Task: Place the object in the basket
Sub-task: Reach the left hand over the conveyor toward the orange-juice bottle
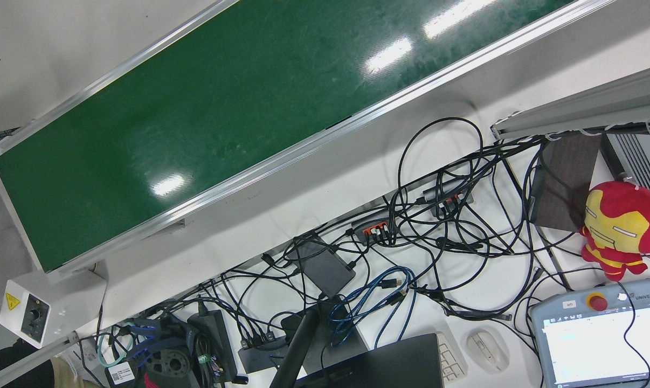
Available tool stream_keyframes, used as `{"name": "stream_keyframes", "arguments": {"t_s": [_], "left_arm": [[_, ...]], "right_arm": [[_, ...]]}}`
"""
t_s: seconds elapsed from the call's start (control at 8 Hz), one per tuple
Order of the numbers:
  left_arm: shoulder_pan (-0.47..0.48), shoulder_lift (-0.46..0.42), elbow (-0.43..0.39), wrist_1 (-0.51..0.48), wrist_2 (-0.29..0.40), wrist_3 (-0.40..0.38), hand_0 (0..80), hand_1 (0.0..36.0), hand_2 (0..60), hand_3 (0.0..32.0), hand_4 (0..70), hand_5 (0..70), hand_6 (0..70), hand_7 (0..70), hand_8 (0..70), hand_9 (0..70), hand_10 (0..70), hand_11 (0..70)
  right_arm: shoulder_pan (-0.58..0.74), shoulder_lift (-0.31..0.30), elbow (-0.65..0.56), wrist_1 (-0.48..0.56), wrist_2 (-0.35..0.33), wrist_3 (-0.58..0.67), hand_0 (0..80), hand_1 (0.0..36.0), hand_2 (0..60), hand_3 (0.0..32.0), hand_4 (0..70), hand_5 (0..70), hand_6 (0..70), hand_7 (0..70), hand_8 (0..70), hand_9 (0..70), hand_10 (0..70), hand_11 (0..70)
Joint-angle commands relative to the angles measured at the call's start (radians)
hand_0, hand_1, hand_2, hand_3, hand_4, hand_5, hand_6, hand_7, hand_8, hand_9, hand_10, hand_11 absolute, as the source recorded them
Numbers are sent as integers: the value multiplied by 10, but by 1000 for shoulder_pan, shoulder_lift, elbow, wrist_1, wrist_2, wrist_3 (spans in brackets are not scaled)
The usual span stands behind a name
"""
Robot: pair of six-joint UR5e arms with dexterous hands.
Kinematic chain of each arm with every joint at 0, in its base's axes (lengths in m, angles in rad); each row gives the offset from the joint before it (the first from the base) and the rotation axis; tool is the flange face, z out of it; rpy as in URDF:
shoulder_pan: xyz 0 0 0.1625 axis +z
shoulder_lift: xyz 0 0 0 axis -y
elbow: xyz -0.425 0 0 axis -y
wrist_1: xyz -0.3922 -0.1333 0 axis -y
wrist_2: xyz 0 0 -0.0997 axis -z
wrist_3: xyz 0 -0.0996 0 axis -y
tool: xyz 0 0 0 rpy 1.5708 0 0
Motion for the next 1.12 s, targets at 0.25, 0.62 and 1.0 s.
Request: {"name": "stream_keyframes", "arguments": {"t_s": [0.25,0.62,1.0], "left_arm": [[26,-83,0,34,-3,-1,601,164,0,0,33,241,14,12,74,98,103,173],[60,-95,1,38,-19,-9,595,167,0,0,37,257,16,14,82,108,107,179],[59,-83,-72,113,-108,-7,788,239,124,0,465,700,257,295,450,586,581,700]], "right_arm": [[0,0,0,0,-2,0,0,0,0,0,0,0,0,0,0,0,0,0],[0,0,0,0,0,0,0,0,0,0,0,0,0,0,0,0,0,0],[2,0,0,0,0,0,0,0,0,0,0,0,0,0,0,0,0,0]]}}
